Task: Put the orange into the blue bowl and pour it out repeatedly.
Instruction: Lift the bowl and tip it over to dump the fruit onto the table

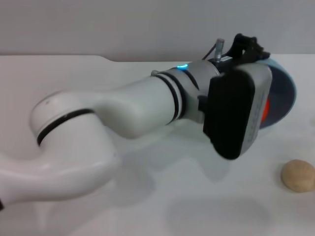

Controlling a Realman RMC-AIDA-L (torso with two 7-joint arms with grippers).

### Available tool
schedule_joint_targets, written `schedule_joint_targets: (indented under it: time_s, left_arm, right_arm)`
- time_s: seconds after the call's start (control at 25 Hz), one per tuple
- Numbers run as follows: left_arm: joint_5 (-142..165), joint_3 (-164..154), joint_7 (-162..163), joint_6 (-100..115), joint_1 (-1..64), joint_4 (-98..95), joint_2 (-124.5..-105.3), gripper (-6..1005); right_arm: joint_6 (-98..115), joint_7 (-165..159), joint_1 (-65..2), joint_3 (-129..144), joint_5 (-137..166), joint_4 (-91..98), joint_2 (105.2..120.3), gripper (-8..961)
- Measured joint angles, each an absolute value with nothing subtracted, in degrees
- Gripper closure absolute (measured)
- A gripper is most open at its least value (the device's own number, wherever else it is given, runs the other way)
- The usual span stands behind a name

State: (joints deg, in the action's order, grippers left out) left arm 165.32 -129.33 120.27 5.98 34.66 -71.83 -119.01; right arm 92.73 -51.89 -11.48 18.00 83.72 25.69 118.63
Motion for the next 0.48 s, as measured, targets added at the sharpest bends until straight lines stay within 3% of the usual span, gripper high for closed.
schedule_joint_targets:
  time_s: [0.48]
  left_arm:
    - [165.31,-132.74,104.84,-12.56,27.40,-68.16,-119.00,1001]
  right_arm:
    - [92.65,-51.86,-11.36,15.49,81.39,25.51,118.53,281]
